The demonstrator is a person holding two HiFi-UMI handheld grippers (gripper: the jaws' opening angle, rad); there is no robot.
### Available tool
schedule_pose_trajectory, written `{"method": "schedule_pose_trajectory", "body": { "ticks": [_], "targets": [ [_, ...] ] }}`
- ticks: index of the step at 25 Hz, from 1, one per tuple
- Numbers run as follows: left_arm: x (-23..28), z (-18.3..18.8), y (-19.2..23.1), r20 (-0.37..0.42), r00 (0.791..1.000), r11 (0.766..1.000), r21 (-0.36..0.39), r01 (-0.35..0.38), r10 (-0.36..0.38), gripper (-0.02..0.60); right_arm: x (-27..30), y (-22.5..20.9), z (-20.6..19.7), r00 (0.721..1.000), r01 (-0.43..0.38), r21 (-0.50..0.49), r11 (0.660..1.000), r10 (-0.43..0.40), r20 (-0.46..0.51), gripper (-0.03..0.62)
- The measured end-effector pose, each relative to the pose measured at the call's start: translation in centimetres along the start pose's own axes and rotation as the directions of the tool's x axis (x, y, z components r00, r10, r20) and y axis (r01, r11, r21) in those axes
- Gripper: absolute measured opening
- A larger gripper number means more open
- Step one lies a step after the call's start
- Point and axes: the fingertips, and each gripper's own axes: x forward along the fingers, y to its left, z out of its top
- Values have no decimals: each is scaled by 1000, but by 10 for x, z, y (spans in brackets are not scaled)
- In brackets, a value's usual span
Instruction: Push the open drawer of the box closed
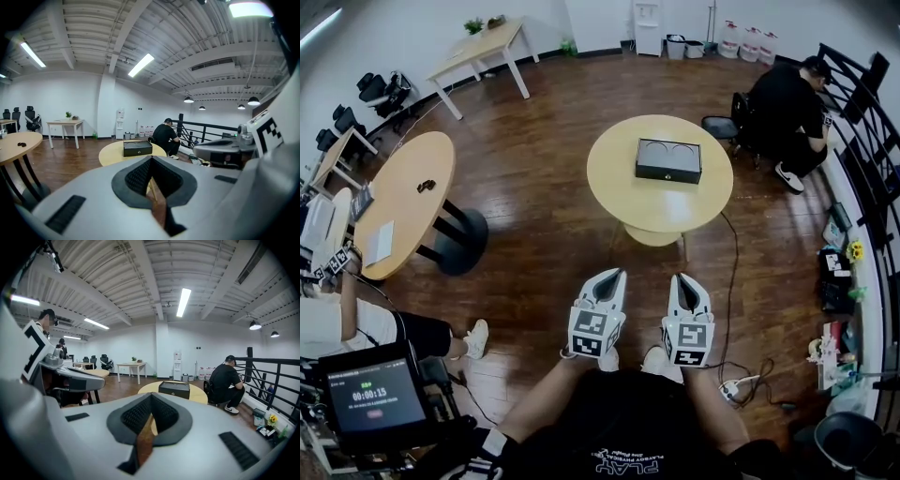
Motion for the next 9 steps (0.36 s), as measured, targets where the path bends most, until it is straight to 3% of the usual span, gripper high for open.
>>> {"method": "schedule_pose_trajectory", "body": {
  "ticks": [9],
  "targets": [
    [-5,-3,1,-1,1000,1000,1,-10,10,-3,0,4,-1,1000,-13,-5,1000,13,9,5]
  ]
}}
